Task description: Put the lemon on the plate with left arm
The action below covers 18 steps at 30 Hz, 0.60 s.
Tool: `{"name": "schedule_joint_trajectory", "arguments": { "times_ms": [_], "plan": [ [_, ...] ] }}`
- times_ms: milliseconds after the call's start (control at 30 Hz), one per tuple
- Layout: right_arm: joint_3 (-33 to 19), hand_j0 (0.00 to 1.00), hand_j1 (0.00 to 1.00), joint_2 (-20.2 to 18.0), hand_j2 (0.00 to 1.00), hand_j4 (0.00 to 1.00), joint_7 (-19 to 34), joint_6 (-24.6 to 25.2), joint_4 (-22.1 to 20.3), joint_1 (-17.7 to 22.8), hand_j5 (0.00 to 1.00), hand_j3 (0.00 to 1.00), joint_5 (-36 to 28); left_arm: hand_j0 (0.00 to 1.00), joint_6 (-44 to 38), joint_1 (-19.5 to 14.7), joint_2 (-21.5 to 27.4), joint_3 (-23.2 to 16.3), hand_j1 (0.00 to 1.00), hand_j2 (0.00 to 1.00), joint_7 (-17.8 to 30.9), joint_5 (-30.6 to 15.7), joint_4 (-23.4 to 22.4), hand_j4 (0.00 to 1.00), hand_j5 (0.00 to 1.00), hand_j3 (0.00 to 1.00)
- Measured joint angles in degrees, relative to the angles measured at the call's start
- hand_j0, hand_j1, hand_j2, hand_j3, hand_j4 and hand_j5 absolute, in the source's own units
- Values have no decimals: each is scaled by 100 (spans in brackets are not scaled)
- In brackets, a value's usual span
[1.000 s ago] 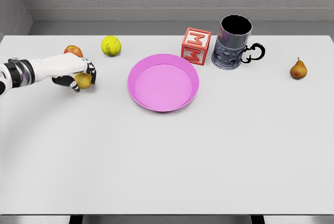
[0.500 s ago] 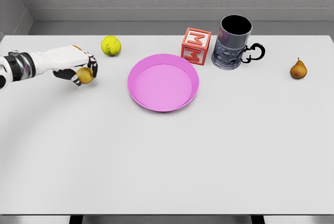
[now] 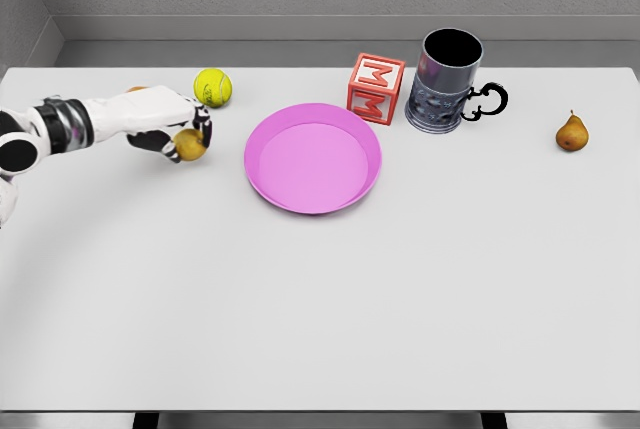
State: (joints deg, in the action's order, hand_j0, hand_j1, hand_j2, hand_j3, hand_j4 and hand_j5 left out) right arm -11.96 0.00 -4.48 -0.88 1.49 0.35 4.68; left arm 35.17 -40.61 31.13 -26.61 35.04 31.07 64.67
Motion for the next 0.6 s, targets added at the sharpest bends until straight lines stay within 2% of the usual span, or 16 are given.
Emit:
{"name": "schedule_joint_trajectory", "arguments": {
  "times_ms": [600],
  "plan": [
    [0,100,100,0,100,100,0,0,0,0,100,100,0,41,1,-97,-226,-24,41,41,0,-44,190,41,41,41]
  ]
}}
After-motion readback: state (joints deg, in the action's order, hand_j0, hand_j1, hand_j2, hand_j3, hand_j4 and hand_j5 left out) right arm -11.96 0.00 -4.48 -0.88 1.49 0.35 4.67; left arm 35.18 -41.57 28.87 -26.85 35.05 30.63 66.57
